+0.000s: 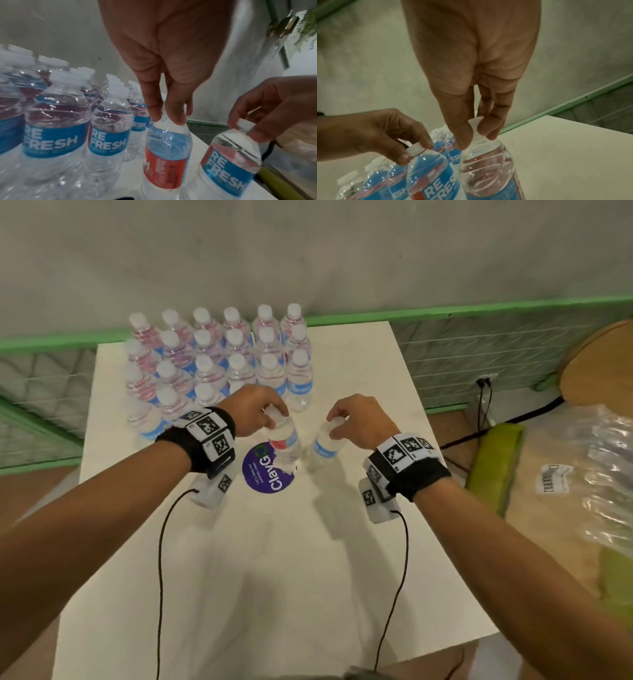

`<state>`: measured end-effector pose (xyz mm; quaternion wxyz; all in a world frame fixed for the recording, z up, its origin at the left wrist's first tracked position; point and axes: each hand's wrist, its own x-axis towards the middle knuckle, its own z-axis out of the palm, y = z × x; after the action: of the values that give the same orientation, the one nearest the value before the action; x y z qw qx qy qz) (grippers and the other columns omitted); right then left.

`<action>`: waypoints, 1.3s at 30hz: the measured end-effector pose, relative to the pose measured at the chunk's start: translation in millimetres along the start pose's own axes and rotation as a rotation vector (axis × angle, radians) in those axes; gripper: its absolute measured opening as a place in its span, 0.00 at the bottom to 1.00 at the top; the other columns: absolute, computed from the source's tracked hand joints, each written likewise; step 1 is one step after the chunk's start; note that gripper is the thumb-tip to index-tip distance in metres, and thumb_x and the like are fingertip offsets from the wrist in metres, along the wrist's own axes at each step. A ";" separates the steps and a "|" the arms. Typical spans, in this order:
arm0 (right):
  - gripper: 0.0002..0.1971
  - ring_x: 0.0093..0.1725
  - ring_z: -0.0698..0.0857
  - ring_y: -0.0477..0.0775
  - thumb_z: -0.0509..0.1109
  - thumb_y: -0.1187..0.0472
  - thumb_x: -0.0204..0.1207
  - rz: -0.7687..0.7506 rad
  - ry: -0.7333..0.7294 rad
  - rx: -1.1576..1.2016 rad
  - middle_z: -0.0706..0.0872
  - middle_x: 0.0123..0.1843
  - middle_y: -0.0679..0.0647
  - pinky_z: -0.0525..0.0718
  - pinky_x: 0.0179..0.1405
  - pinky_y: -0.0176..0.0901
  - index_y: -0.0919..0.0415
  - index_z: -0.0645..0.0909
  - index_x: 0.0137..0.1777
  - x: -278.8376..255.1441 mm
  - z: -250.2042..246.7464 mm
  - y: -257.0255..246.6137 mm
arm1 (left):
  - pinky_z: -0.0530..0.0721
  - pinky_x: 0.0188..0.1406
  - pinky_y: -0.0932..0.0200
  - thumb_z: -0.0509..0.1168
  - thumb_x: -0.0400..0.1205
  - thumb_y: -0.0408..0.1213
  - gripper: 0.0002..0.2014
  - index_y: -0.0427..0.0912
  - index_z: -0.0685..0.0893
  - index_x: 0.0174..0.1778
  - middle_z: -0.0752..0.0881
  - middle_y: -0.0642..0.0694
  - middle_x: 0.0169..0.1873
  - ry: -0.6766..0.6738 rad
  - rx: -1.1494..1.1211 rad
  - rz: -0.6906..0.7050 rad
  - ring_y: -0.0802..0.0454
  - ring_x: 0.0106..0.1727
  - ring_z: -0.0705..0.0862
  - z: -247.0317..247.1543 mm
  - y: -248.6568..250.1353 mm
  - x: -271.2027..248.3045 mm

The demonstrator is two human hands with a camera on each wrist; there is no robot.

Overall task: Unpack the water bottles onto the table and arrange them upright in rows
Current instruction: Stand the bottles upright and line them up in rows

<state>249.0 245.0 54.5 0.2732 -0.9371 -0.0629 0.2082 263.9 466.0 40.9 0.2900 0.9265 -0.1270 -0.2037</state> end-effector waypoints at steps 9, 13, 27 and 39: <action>0.15 0.48 0.73 0.49 0.74 0.67 0.70 -0.162 -0.103 -0.122 0.79 0.61 0.59 0.69 0.47 0.37 0.58 0.85 0.58 50.1 3.6 -21.9 | 0.75 0.57 0.60 0.61 0.75 0.17 0.19 0.38 0.86 0.56 0.84 0.41 0.59 0.011 0.001 0.080 0.45 0.62 0.80 -7.6 -14.2 19.0; 0.20 0.47 0.76 0.53 0.78 0.62 0.67 -0.088 -0.072 -0.079 0.75 0.52 0.56 0.72 0.47 0.41 0.59 0.81 0.59 52.6 4.0 -19.5 | 0.73 0.63 0.53 0.70 0.75 0.32 0.20 0.46 0.81 0.64 0.79 0.44 0.62 -0.048 0.105 0.083 0.46 0.63 0.76 -0.4 -7.4 19.6; 0.16 0.46 0.89 0.61 0.78 0.57 0.67 0.093 0.132 0.108 0.89 0.47 0.62 0.87 0.51 0.53 0.67 0.84 0.50 78.7 6.4 -36.4 | 0.79 0.56 0.47 0.62 0.78 0.22 0.19 0.40 0.81 0.63 0.78 0.35 0.57 0.062 0.198 0.022 0.37 0.57 0.79 -7.4 -8.1 36.6; 0.18 0.44 0.84 0.60 0.79 0.63 0.66 0.106 0.083 0.196 0.85 0.54 0.62 0.86 0.52 0.53 0.60 0.80 0.55 82.2 10.0 -27.8 | 0.75 0.56 0.50 0.63 0.80 0.28 0.18 0.42 0.78 0.67 0.77 0.35 0.58 0.064 0.209 -0.010 0.38 0.60 0.78 -6.5 -2.5 41.3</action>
<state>319.1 292.3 32.6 0.3546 -0.9157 0.0189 0.1883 303.7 456.7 31.8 0.1947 0.9583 -0.1333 -0.1610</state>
